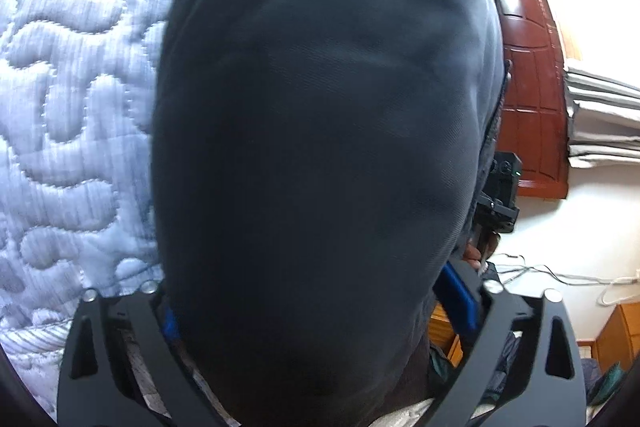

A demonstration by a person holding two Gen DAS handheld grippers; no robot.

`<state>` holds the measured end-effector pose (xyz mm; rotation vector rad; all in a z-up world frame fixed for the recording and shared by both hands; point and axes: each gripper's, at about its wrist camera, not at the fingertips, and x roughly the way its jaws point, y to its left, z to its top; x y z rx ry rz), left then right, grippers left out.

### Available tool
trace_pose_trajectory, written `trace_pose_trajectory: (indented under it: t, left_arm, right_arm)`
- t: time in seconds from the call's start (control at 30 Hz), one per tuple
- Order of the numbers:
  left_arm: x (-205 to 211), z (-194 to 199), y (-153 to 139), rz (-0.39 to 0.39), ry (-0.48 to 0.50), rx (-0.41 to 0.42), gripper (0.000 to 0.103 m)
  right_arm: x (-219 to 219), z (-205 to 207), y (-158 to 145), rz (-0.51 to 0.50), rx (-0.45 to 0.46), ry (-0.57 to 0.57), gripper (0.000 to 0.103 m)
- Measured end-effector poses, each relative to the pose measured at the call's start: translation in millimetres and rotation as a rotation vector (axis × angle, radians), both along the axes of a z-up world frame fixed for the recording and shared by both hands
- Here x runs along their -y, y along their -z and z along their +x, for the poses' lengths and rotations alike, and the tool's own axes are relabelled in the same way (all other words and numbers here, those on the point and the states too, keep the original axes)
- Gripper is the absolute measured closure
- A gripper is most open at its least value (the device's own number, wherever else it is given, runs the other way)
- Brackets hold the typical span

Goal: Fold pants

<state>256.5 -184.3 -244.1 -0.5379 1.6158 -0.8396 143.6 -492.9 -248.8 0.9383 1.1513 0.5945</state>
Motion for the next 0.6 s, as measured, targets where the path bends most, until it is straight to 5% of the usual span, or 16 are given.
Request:
trace_pose_trajectory:
  t: [0.23,0.6]
  left_arm:
    - [4,-6,-21,-0.029,-0.028,0.039,0.055]
    - [7,-18,-31,-0.141,-0.052,0.081,0.072]
  right_arm:
    - [-2,-7,-12,0.003,0.042,0.011,0.051]
    - [-16,-11,-62,-0.065,0.14,0.052,0.064]
